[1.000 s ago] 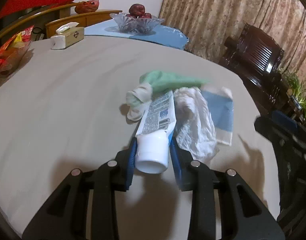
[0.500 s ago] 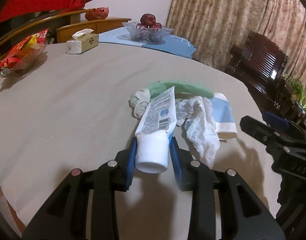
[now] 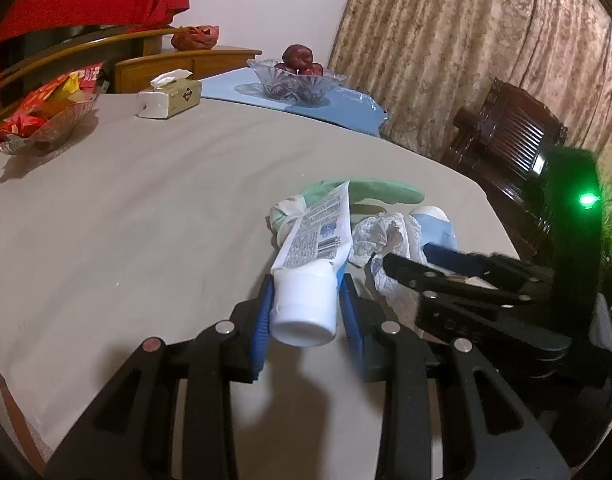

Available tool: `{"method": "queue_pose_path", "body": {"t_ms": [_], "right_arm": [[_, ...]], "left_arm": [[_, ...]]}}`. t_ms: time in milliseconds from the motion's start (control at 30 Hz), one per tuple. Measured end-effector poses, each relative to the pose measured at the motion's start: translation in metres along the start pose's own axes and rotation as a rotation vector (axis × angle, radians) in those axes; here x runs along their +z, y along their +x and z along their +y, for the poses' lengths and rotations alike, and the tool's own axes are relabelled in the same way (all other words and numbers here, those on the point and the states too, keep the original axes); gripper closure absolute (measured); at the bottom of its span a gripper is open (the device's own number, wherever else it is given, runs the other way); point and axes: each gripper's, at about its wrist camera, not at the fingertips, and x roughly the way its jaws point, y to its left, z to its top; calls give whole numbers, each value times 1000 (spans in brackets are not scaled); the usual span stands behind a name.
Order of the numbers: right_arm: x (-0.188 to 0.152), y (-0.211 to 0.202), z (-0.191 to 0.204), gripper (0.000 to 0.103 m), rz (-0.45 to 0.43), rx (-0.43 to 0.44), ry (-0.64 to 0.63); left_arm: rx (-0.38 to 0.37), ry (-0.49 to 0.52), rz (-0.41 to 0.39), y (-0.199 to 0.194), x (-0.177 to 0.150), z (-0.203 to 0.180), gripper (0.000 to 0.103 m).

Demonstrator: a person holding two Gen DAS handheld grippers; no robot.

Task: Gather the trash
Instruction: 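Grasp the white printed tube with the left gripper, then grasp the white tissue with the right gripper while the left gripper holds the tube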

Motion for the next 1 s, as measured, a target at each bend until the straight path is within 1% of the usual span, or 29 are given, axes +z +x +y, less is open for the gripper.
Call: {"method": "queue_pose_path", "body": {"t_ms": [33, 100, 133, 233, 400, 533, 667, 767, 867, 967, 1000], "right_arm": [[-1, 2, 1, 77, 6, 11, -2], [-3, 2, 4, 88, 11, 22, -11], [-4, 0, 4, 91, 10, 27, -14], [-3, -9, 4, 94, -14, 47, -16], [0, -36, -1, 94, -64, 69, 3], [1, -60, -4, 94, -104, 65, 9], [1, -84, -10, 97, -139, 63, 18], [-2, -89, -11, 97, -125, 46, 5], [-10, -83, -17, 97, -88, 44, 12], [-19, -73, -17, 92, -53, 40, 13], [-22, -71, -16, 82, -51, 37, 13]], "left_arm": [[-1, 1, -1, 0, 0, 0, 72], [-3, 3, -4, -1, -1, 0, 72], [-2, 3, -6, -2, -1, 0, 72], [-5, -3, -12, -4, 0, 1, 72], [-18, 11, -35, -14, 4, -5, 72], [-38, 20, -58, -25, 9, -15, 72], [-55, 32, -70, -33, 11, -27, 72], [-65, 41, -70, -35, 10, -33, 72], [-63, 47, -56, -34, 4, -37, 72], [-44, 51, -34, -29, -5, -34, 72], [-37, 52, -28, -28, -7, -32, 72]]}}
